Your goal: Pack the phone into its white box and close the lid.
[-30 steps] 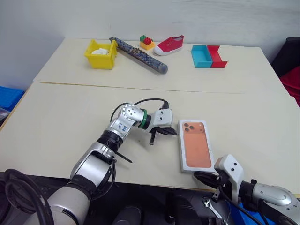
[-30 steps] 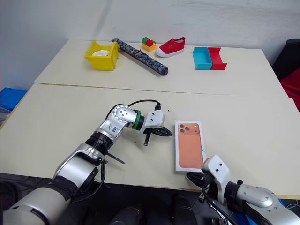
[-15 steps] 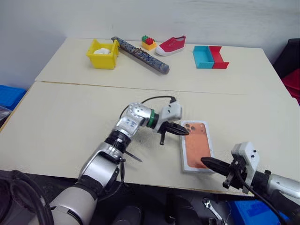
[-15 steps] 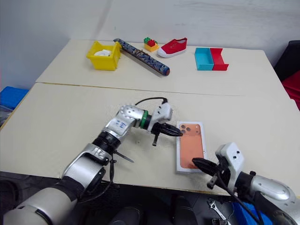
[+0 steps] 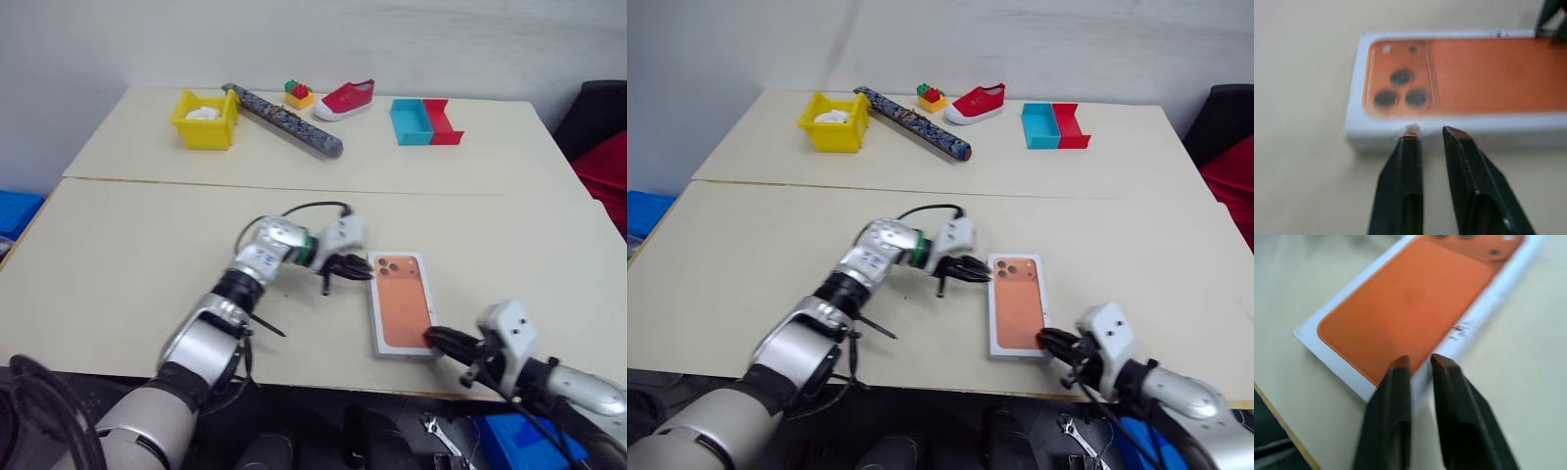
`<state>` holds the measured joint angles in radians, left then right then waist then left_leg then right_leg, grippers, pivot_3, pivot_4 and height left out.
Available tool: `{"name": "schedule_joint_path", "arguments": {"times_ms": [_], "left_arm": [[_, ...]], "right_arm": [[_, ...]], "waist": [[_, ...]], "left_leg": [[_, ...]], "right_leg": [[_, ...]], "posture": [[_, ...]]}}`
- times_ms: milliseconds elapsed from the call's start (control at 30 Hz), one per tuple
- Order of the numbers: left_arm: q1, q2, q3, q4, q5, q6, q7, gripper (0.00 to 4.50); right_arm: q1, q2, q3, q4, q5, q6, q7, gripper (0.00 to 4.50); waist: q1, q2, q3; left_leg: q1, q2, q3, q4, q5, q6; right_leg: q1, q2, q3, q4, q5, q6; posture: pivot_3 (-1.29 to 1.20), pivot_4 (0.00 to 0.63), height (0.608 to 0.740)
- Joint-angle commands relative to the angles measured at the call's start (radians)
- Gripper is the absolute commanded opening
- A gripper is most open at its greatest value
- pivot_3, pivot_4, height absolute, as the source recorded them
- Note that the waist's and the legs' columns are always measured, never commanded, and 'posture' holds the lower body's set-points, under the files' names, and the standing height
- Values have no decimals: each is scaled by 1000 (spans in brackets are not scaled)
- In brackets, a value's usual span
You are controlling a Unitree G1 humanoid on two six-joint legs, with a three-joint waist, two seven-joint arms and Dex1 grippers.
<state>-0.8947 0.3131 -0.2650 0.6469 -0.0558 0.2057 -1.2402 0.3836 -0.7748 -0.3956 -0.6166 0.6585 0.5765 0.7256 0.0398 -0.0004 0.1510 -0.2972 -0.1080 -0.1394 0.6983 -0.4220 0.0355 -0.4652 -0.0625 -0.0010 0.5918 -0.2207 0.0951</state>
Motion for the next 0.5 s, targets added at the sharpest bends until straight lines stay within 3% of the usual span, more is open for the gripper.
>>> {"name": "schedule_joint_path", "arguments": {"times_ms": [33,167,267,367,500], "left_arm": [[86,140,81,-271,-142,168,-142,2145],[211,349,196,-561,-344,431,-248,3488],[265,464,280,-673,-423,525,-241,4464],[312,551,365,-741,-453,545,-194,4489],[333,557,403,-783,-489,574,-118,4489]], "right_arm": [[12,-90,-184,20,101,-17,198,1966],[-25,-239,-356,133,264,101,393,3440],[-43,-331,-399,197,223,95,507,4489],[-95,-388,-382,284,161,46,570,4500],[-181,-394,-329,342,144,35,584,4500]], "waist": [[-6,2,1],[-6,3,2],[7,4,3],[12,4,3],[22,4,3]], "left_leg": [[0,0,0,0,0,0],[-1,1,-2,0,0,1],[-1,1,-2,0,-1,2],[0,1,-2,-1,-2,2],[-1,0,-2,0,-2,2]], "right_leg": [[0,0,0,0,0,0],[1,0,-1,-1,0,-1],[2,-1,-2,-4,0,-1],[2,0,-3,-5,0,-1],[3,-1,-3,-7,0,0]], "posture": [[0,150,740],[0,150,740],[0,150,740],[0,150,740],[0,150,740]]}}
